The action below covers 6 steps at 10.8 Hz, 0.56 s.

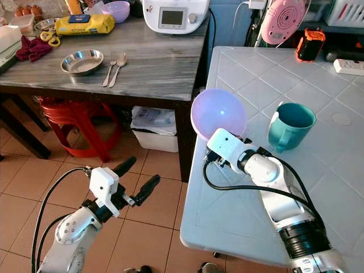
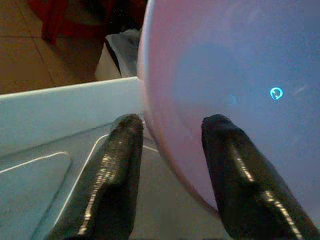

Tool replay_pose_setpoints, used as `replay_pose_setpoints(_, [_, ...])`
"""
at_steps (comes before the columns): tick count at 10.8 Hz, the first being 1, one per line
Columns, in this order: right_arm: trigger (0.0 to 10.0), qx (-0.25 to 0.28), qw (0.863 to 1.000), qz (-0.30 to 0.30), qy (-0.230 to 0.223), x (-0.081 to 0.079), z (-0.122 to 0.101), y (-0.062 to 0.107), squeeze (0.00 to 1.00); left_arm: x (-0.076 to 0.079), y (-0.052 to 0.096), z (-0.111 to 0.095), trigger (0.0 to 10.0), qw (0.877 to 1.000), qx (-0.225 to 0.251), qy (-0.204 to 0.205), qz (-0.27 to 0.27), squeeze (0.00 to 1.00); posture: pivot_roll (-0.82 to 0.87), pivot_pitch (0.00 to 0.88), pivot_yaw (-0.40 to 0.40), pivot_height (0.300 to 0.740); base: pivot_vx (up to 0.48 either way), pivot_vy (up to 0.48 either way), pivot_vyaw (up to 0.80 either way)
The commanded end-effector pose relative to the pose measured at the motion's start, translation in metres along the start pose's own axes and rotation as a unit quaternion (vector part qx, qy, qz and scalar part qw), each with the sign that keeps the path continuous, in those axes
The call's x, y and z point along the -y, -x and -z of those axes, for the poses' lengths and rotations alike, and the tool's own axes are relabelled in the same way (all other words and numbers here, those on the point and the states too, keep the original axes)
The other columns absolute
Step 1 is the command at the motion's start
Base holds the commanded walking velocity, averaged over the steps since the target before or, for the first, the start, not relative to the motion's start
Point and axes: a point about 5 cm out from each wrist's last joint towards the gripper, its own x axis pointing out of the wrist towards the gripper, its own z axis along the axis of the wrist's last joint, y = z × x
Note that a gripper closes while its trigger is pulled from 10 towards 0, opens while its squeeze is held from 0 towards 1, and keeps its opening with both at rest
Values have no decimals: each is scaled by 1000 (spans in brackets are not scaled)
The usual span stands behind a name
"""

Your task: Setting the table

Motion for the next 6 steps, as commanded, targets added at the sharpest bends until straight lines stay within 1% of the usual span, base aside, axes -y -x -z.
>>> replay_pose_setpoints(1, [0,-2,1000,-15,11,-4,0,-1,0,-1,4,4,10000,1000,-12,-5,2,0,-142,169,59,740,0,0,0])
replay_pose_setpoints(6, [0,-15,1000,-15,4,-3,4,-2,0,1,2,1,10000,1000,-9,-7,7,0,-142,167,64,740,0,0,0])
